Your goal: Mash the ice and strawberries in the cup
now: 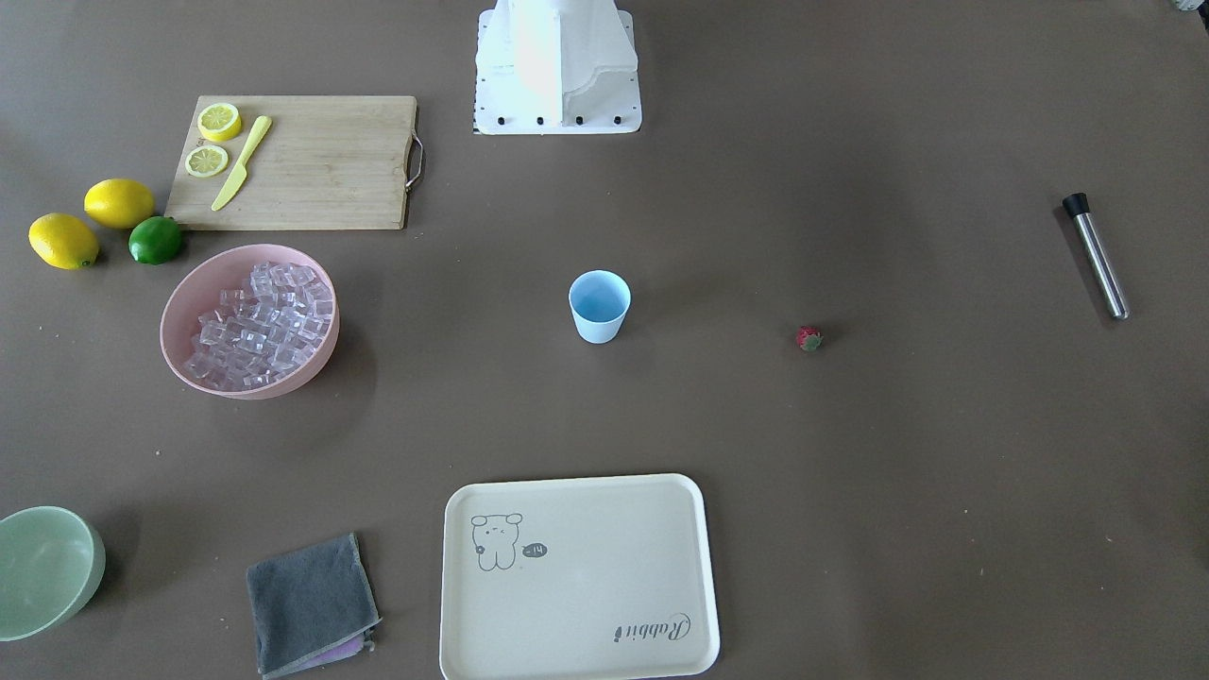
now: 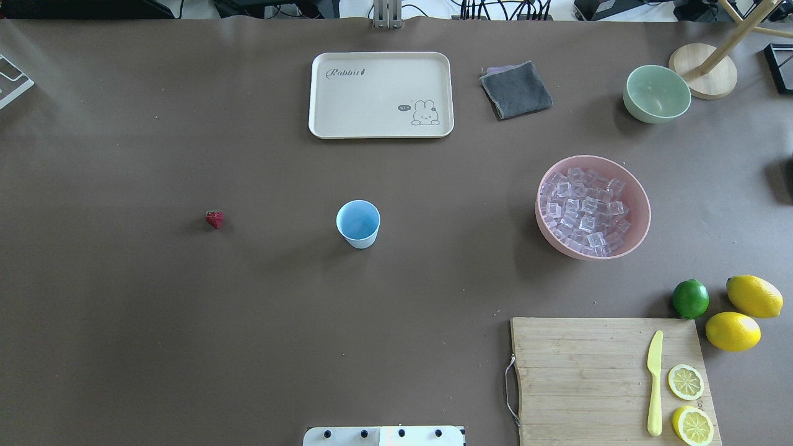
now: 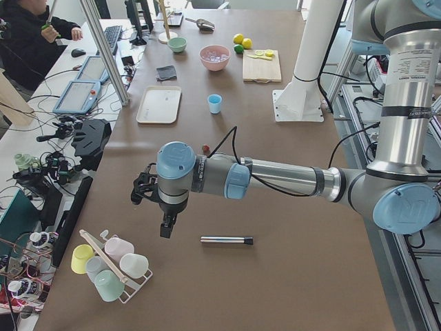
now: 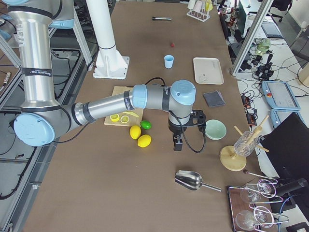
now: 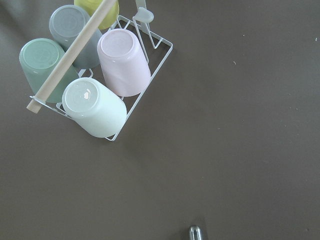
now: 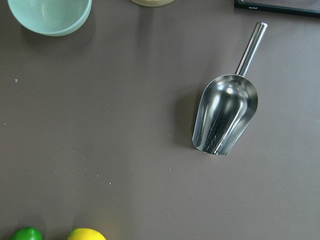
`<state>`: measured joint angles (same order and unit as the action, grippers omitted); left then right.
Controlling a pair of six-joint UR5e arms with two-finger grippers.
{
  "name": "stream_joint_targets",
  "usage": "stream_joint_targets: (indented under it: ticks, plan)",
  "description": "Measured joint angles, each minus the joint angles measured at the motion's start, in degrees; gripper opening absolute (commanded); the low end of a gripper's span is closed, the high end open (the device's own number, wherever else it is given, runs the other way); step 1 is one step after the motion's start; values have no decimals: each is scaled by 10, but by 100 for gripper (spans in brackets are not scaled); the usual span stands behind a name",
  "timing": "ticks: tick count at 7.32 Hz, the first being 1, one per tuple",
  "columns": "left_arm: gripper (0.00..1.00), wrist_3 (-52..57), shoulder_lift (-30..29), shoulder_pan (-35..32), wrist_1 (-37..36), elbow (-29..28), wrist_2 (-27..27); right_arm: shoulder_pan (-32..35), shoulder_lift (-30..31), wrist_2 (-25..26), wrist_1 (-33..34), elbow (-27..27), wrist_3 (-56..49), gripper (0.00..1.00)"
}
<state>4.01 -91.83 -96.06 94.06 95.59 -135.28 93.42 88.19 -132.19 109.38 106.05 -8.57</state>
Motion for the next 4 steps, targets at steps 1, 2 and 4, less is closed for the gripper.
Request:
stream_joint_targets:
  ticks: [1, 2, 4]
  plan:
    - [99, 1, 3, -1, 7, 1, 1, 0, 4, -1, 0, 3, -1, 100]
    - [99, 2, 8, -2, 11, 2, 1, 1, 12, -2, -1, 7, -2, 100]
    - [99, -1, 18, -2, 15, 4, 0, 0, 22, -3, -5, 18, -3, 100]
